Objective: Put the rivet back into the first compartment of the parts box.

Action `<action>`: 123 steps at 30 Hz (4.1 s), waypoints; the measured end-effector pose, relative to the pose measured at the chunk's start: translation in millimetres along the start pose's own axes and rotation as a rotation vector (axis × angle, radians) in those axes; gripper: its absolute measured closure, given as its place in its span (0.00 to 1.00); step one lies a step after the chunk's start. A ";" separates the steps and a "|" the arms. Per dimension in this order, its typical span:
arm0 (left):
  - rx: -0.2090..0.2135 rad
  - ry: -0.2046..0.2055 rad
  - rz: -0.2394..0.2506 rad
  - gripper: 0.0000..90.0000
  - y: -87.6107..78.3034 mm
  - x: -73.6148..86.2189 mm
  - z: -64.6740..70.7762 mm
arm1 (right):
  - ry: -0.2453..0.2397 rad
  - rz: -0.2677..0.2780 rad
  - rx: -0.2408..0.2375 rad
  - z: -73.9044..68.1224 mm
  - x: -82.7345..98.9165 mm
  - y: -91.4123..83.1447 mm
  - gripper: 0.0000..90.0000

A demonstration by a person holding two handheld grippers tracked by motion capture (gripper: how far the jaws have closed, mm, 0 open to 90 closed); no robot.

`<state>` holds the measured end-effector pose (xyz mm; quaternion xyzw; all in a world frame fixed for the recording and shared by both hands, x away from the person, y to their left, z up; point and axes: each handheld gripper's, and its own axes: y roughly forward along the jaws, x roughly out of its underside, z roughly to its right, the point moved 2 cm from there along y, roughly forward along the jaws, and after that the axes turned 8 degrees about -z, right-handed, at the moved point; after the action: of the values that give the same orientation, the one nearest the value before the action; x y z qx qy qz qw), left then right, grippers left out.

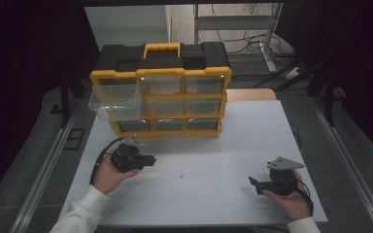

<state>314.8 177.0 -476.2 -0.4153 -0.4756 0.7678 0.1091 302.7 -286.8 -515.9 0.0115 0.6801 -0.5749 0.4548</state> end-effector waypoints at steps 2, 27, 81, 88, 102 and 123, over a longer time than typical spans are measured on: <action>0.008 -0.018 0.010 0.92 -5.5 3.3 -4.8 | 0.001 0.001 0.000 -0.3 0.1 -0.4 0.11; -0.048 -0.144 0.116 0.92 -70.7 49.5 -36.0 | 0.007 -0.003 0.004 0.9 1.2 0.5 0.11; -0.188 -0.188 0.283 0.92 -227.0 -0.4 -65.2 | 0.014 -0.008 -0.004 -2.3 -0.6 2.0 0.11; -0.181 -0.159 0.288 0.92 -230.6 -25.3 -62.8 | 0.013 -0.007 -0.004 -2.1 -0.6 1.8 0.11; -0.154 -0.118 0.257 0.92 -205.2 -66.6 -56.6 | 0.004 -0.011 0.000 -2.0 -0.3 1.9 0.11; -0.201 -0.144 0.329 0.19 -211.1 -50.1 -50.6 | -0.001 -0.010 0.002 -2.8 -0.8 0.9 0.11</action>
<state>335.9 291.8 -286.4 -0.4404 -0.4820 0.7516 -0.0941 301.9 -283.9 -516.4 0.0082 0.6793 -0.5779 0.4523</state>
